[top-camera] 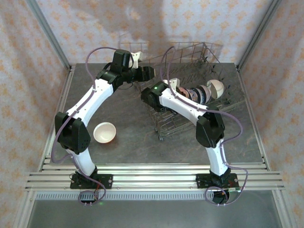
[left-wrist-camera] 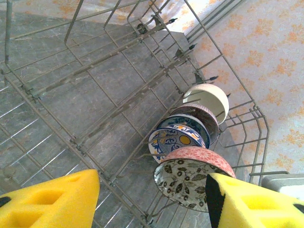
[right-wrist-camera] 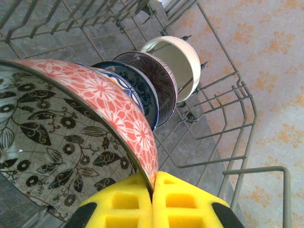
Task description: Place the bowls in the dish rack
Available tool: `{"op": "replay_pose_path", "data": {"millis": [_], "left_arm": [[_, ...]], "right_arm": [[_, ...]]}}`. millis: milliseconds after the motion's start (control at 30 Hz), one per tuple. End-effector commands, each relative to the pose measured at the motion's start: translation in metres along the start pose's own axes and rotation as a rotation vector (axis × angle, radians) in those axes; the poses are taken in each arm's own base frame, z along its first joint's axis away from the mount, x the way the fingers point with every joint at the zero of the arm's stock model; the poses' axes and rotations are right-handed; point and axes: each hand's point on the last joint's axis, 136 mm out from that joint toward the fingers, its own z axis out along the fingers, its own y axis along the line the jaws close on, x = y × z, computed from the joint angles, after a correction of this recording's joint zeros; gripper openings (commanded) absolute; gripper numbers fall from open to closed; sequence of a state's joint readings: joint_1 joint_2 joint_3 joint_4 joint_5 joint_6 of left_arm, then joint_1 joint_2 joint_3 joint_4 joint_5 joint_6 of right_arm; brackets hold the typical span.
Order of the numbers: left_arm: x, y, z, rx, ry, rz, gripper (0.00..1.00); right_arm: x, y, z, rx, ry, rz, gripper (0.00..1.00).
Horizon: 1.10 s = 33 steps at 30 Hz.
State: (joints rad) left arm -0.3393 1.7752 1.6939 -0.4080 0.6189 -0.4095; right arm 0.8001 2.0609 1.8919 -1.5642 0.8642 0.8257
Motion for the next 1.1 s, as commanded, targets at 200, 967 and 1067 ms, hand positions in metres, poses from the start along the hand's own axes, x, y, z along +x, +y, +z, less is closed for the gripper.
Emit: {"op": "replay_pose_path", "data": {"millis": [200,967,1067], "left_arm": [[-0.002,0.0,-0.009,-0.015,-0.012,0.001,0.62],[0.0,0.001,-0.006,-0.013,0.008,0.004,0.62],[0.001,0.001,-0.004,-0.012,0.01,0.0,0.62]], "right_arm": [[-0.003,-0.018,0.004,0.113,0.002,-0.008,0.0],[0.027,-0.034,0.016,0.127,0.125,0.029,0.0],[0.028,-0.038,0.017,0.133,0.131,0.052,0.0]]}}
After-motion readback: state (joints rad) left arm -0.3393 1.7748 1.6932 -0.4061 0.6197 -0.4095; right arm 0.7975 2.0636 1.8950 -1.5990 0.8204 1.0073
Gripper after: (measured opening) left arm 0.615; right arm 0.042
